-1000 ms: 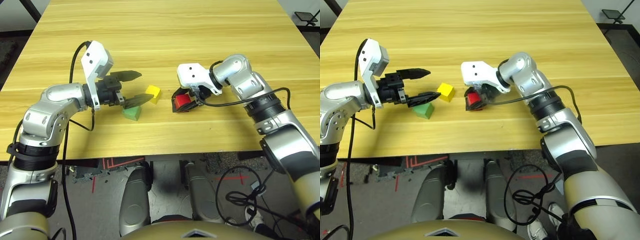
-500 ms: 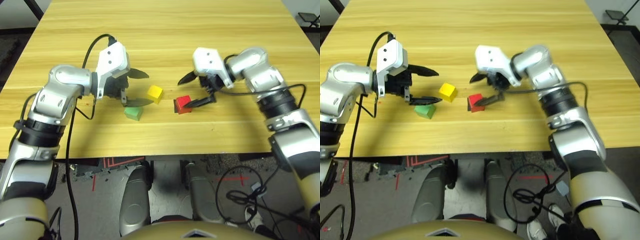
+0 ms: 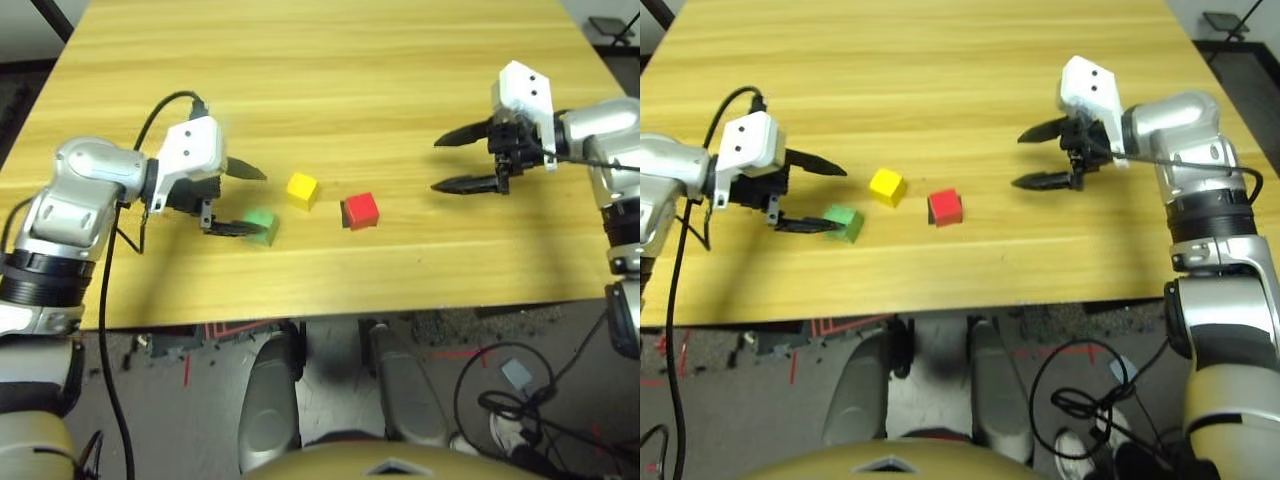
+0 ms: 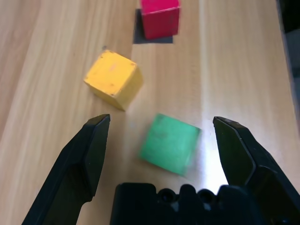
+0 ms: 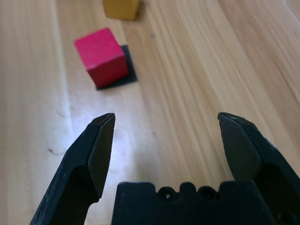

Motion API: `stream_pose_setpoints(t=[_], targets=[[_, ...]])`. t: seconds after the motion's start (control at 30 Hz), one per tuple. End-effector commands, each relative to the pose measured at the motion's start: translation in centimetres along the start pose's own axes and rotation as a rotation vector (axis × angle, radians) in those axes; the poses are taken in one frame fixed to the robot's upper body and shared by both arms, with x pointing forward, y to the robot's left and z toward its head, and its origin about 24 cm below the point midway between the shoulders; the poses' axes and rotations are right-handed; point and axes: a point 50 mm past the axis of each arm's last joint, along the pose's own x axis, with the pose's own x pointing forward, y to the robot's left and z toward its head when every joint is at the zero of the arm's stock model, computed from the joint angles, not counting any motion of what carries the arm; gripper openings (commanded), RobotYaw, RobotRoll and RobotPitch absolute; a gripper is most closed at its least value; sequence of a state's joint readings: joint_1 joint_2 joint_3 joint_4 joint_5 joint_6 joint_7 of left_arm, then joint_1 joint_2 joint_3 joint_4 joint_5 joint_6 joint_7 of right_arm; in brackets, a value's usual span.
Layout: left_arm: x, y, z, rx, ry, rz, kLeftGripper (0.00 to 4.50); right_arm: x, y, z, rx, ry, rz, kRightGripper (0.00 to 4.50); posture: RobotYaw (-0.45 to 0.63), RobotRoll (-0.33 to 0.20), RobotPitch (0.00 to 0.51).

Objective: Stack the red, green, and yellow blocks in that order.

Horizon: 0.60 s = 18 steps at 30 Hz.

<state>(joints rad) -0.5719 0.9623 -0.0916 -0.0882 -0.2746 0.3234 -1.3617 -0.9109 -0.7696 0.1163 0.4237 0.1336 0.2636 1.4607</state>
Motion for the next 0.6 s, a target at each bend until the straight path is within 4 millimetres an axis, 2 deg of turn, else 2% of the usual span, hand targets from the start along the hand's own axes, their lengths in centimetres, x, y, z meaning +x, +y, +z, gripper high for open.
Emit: stream_pose_setpoints(t=[0.03, 0.27, 0.4, 0.6], targets=[[0.2, -0.6, 0.0, -0.015, -0.002, 0.000, 4.50, -0.1, 0.3, 0.0, 0.007, -0.008, -0.003, 4.44, 0.21, -0.023, 0.241], [1.6, -0.6, -1.5, 0.035, 0.015, -0.012, 4.50, 0.0, 0.3, 1.0, -0.005, -0.024, -0.002, 4.44, 0.20, -0.037, 0.236], [2.4, -0.3, -2.1, 0.105, 0.030, -0.034, 4.50, -0.1, 0.6, 1.2, -0.002, -0.029, -0.004, 4.44, 0.18, -0.048, 0.235], [3.4, -0.2, -3.6, 0.111, 0.041, -0.055, 4.50, -0.4, 1.0, 1.4, 0.006, -0.029, -0.010, 4.44, 0.16, -0.059, 0.234]])
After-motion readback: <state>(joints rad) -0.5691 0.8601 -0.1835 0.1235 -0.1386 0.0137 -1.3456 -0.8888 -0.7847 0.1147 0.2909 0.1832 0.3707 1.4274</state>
